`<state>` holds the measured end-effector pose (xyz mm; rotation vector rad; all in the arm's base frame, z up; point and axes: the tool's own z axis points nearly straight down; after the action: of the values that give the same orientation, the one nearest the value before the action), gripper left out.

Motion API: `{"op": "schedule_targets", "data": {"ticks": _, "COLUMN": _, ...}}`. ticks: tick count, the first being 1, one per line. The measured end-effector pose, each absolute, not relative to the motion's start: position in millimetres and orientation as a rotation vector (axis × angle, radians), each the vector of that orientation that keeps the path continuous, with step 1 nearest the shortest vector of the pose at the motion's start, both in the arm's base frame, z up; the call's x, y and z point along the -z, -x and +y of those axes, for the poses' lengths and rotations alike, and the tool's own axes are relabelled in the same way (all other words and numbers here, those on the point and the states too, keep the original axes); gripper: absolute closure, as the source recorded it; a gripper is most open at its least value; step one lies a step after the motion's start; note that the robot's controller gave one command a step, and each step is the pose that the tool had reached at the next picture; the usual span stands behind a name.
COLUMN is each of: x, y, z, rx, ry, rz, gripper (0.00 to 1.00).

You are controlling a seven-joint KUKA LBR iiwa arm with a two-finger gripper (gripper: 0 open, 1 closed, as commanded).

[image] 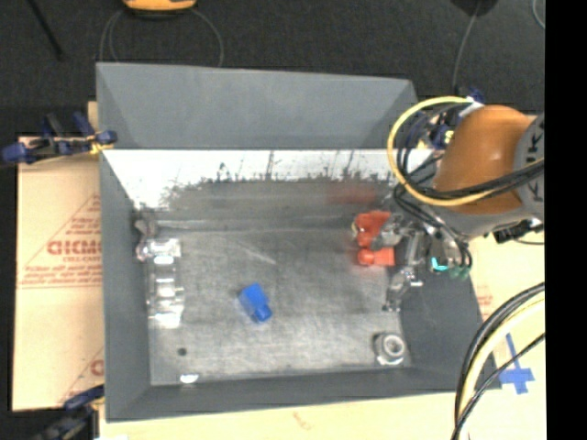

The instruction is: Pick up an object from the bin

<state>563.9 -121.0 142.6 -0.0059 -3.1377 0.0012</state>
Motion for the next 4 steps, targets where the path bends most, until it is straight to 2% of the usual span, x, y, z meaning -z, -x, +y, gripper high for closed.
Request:
{"op": "schedule_targets", "data": {"ticks": 1, "x": -114.1, "y": -631.9, "z": -92.5, "rx": 0.002, "ry": 0.024, "rz": -3.15, "gripper": 0.0}}
{"op": "schedule_targets", "data": {"ticks": 2, "x": -74.4, "y": -629.3, "z": 13.3, "rx": -0.002, "ry": -0.048, "rz": -3.152, "gripper": 0.0}}
{"op": "schedule_targets", "data": {"ticks": 3, "x": -74.9, "y": -540.6, "z": 99.6, "rx": 0.002, "ry": -0.285, "rz": -3.147, "gripper": 0.0}}
{"op": "schedule_targets", "data": {"ticks": 4, "x": -75.5, "y": -591.0, "z": 57.2, "rx": 0.001, "ry": -0.312, "rz": -3.137, "gripper": 0.0}}
